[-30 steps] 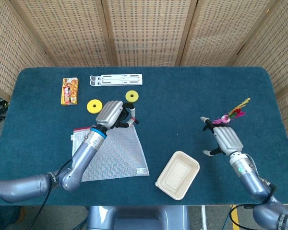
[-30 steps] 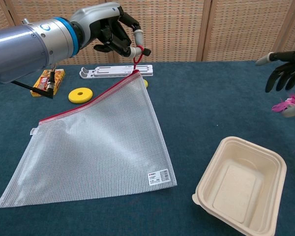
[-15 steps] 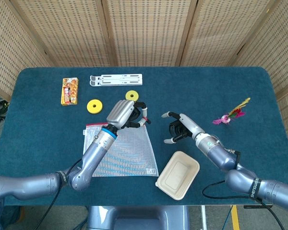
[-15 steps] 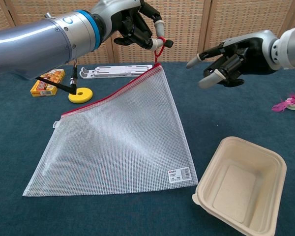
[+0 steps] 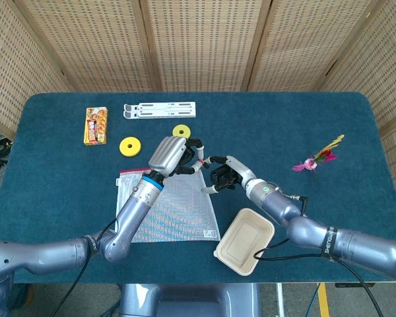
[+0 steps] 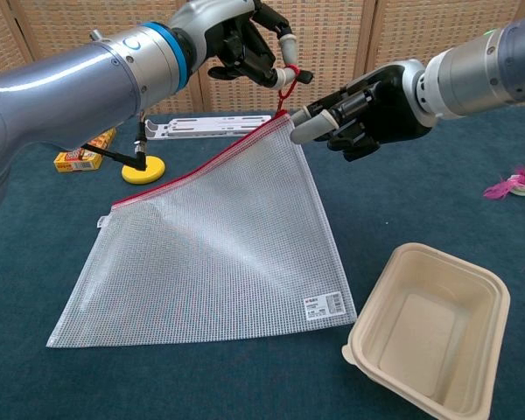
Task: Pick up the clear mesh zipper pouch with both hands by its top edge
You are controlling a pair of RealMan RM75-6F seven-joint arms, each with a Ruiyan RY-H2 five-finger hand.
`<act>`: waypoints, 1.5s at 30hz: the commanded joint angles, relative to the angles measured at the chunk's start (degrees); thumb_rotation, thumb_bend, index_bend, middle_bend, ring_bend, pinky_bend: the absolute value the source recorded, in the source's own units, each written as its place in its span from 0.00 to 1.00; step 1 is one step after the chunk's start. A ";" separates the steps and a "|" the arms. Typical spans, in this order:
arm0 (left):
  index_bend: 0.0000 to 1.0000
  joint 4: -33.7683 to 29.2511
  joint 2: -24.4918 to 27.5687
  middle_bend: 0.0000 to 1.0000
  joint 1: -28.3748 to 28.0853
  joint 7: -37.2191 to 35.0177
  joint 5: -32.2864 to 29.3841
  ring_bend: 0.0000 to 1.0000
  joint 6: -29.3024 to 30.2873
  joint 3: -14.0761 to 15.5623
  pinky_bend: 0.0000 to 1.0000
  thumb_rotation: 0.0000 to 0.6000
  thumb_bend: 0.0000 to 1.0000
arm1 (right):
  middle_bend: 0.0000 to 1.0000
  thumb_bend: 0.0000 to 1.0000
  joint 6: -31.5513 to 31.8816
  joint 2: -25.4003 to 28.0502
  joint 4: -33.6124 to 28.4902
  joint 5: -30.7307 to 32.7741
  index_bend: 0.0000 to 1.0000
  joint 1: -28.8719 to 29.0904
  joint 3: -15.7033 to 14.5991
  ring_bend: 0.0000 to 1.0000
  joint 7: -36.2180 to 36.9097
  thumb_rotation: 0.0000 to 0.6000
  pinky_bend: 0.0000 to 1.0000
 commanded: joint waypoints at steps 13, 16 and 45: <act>0.87 -0.29 -0.47 0.96 -0.35 -0.14 -0.47 0.89 0.54 -0.09 0.96 1.00 0.73 | 0.84 0.21 8.86 -5.61 2.50 9.52 0.49 5.79 -3.63 0.82 -3.91 1.00 0.95; 0.87 -0.60 -0.30 0.96 -0.24 -0.38 -0.65 0.89 0.58 -0.14 0.96 1.00 0.73 | 0.84 0.25 9.59 -5.94 2.44 10.09 0.51 5.85 -3.42 0.83 -4.38 1.00 0.95; 0.87 0.43 1.35 0.96 1.10 -2.78 -1.42 0.89 -0.53 0.76 0.96 1.00 0.73 | 0.93 0.60 12.43 -7.36 0.38 7.78 0.70 1.83 0.73 0.89 -5.16 1.00 0.98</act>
